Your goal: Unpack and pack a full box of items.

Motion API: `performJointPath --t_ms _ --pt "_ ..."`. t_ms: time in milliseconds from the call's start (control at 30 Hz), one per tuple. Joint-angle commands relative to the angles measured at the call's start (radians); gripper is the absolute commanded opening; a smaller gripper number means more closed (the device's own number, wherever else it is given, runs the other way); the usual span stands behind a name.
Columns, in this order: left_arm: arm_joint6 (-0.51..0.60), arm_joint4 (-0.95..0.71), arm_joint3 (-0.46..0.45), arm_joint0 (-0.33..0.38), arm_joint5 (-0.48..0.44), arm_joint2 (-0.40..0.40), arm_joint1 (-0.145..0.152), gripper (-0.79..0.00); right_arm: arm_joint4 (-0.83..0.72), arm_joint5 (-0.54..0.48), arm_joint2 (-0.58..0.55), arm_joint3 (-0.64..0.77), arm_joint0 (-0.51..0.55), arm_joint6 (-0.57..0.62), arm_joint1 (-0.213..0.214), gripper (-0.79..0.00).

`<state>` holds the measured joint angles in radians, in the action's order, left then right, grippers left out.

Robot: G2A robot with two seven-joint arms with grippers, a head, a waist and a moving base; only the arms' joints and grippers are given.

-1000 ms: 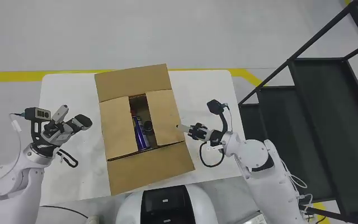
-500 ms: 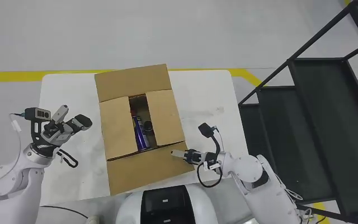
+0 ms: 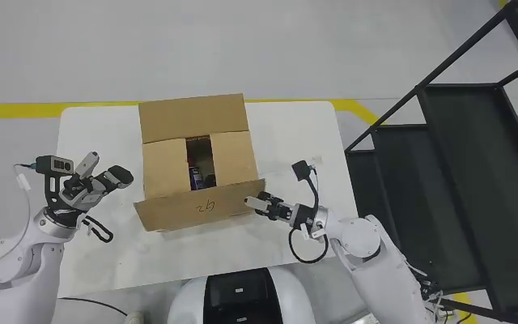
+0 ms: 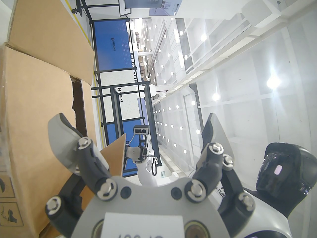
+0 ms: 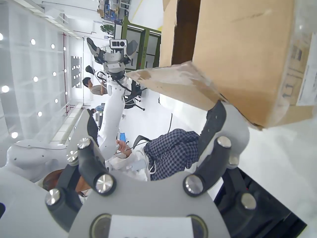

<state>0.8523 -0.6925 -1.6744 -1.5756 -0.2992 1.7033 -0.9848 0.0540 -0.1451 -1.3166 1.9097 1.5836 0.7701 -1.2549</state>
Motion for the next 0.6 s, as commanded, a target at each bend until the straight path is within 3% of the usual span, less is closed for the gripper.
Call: performJointPath --t_ms 0,133,300,567 --pt "0.000 0.000 0.000 0.000 0.000 0.000 0.000 0.000 0.012 0.001 0.026 -0.039 -0.043 -0.017 -0.003 0.000" --pt "-0.054 0.032 0.000 0.010 -0.004 0.013 -0.002 0.000 0.047 -0.005 0.087 -0.098 -0.123 -0.043 -0.010 0.000" --pt "-0.197 0.131 0.056 0.066 -0.047 -0.007 -0.009 0.000 0.094 0.024 0.143 -0.131 -0.184 -0.059 -0.015 0.000" --pt "-0.265 0.274 0.295 0.286 -0.097 -0.159 -0.031 0.000 0.097 0.049 0.195 -0.141 -0.226 -0.058 -0.019 0.000"
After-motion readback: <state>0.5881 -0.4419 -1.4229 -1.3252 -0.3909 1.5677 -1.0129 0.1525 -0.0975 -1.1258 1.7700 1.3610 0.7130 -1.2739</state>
